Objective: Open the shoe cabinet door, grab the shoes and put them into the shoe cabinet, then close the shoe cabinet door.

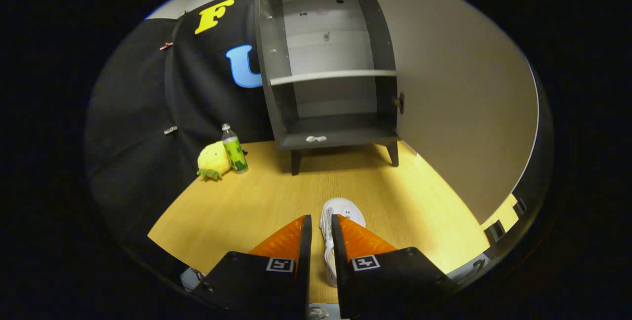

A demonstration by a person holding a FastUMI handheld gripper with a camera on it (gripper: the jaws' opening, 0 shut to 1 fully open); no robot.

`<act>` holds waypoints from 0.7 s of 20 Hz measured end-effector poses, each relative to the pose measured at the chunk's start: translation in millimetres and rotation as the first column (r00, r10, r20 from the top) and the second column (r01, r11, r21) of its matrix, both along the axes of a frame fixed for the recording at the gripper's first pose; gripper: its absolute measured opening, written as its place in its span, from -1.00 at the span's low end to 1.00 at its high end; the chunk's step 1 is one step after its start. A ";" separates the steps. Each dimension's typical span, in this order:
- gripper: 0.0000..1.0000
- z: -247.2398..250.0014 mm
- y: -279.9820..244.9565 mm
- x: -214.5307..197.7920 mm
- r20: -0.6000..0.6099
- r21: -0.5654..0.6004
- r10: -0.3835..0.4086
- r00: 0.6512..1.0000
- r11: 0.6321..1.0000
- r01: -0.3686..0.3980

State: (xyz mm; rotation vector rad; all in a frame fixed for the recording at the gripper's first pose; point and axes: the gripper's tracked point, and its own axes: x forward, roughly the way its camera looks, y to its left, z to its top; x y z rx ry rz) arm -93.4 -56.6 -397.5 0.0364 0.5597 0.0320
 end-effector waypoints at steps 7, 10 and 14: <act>-0.45 -78.6 -11.6 -9.1 -0.119 -0.009 -0.043 0.992 0.999 0.043; -0.45 -97.7 -10.3 -8.5 -0.153 -0.007 -0.052 0.987 0.999 0.051; -0.45 -114.0 -10.1 0.5 -0.168 -0.008 -0.061 0.984 0.998 0.060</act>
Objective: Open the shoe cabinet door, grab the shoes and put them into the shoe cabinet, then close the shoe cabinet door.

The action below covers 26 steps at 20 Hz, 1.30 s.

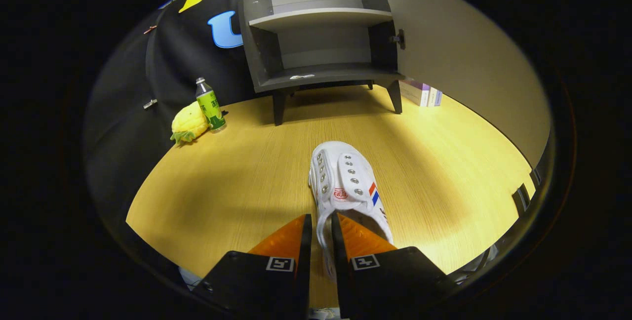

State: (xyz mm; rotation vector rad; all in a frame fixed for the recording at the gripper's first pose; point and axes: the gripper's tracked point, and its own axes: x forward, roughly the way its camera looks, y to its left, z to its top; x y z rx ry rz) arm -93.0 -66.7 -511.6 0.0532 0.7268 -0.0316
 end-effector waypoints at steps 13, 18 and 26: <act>-0.53 -18.2 0.2 36.5 0.029 -0.017 0.006 1.000 1.000 -0.006; -0.57 -21.9 0.2 41.1 0.038 -0.027 0.019 0.999 0.999 -0.018; -0.90 -24.3 1.2 41.4 0.038 -0.023 0.015 0.999 1.000 -0.015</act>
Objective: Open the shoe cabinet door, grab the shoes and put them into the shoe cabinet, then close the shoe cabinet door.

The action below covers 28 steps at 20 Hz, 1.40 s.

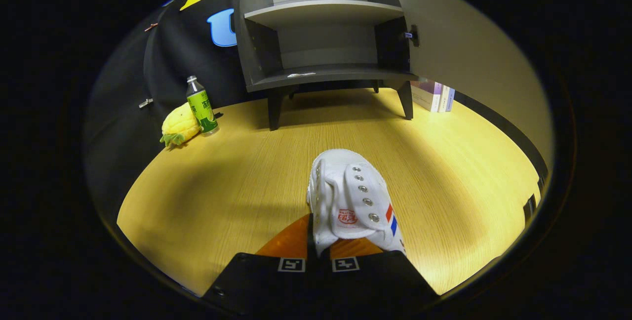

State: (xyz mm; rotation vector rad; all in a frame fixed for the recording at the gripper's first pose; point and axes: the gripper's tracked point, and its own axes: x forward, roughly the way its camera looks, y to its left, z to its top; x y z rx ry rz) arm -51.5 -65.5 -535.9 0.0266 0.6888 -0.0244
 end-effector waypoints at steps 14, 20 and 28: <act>-0.90 70.4 3.7 21.7 0.061 -0.036 0.001 0.998 0.999 0.001; -0.90 190.3 17.3 63.9 0.172 -0.050 -0.007 0.985 0.999 0.016; -0.91 312.7 27.8 130.3 0.318 -0.074 0.018 0.948 0.997 0.006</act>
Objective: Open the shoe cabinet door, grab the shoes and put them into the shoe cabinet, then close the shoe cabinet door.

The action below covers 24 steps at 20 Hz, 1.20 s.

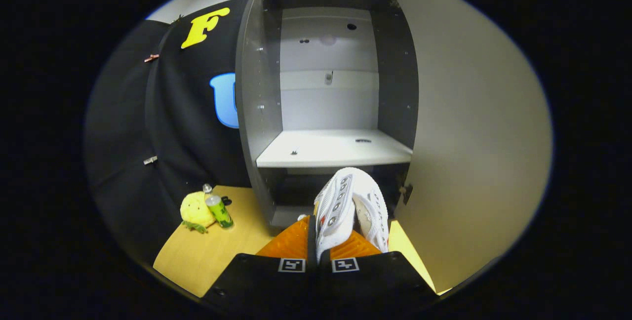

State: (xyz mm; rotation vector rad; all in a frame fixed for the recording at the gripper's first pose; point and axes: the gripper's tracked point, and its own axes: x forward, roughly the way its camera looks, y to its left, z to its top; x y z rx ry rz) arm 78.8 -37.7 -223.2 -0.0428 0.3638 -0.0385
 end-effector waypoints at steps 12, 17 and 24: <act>-0.91 61.7 -1.5 157.8 0.087 -0.066 0.079 0.993 0.995 -0.074; -0.91 54.4 -7.3 241.5 0.089 -0.065 0.097 0.991 0.994 -0.092; -0.92 15.2 -27.1 316.7 0.042 -0.036 0.089 0.995 0.996 -0.087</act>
